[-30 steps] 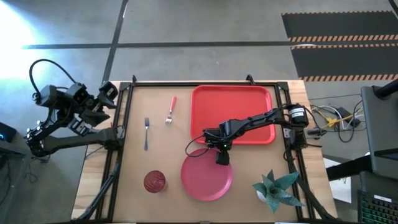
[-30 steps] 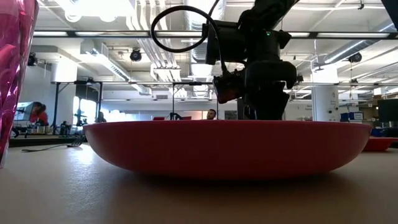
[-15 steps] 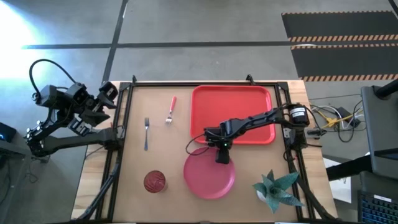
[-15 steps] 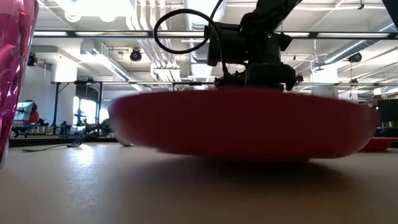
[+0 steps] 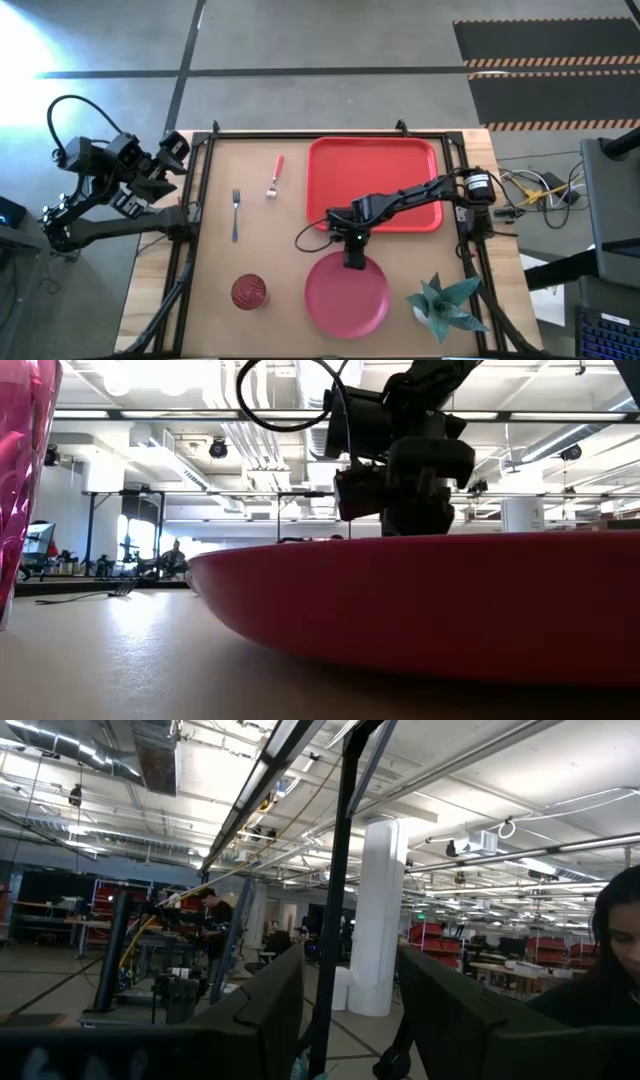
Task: Pick and place plate/cup/fork/spoon on tray
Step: Put the pink plate on the red tray
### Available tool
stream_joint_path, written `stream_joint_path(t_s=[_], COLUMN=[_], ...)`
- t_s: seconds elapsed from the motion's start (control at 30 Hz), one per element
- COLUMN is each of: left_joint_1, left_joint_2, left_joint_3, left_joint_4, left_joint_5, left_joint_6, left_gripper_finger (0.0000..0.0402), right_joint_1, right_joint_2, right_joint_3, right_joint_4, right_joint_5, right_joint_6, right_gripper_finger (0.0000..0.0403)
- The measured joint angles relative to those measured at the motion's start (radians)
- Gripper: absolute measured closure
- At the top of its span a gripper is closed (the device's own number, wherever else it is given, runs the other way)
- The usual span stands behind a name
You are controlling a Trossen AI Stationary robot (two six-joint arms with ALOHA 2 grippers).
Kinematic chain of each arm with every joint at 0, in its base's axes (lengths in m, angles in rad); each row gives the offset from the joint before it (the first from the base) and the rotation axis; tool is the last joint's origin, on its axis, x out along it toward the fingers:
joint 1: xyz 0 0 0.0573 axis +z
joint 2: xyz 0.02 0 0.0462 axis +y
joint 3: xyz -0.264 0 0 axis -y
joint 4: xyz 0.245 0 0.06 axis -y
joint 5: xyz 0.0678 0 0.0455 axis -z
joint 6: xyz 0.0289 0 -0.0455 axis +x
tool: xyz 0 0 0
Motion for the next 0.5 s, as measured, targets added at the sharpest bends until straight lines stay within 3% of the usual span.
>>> stream_joint_path(t_s=[0.33,0.5], left_joint_1=[0.000,0.000], left_joint_2=[0.000,0.000], left_joint_3=[0.000,0.000], left_joint_4=[0.000,0.000], left_joint_5=[0.000,0.000], left_joint_6=[0.000,0.000], left_gripper_finger=[0.0256,0.0256], right_joint_1=[-0.001,-0.022], right_joint_2=[-0.037,-0.064], right_joint_3=[0.203,0.362], right_joint_4=[-0.131,-0.311], right_joint_5=[0.112,0.220], right_joint_6=[-0.045,-0.111], right_gripper_finger=[0.0395,0.0395])
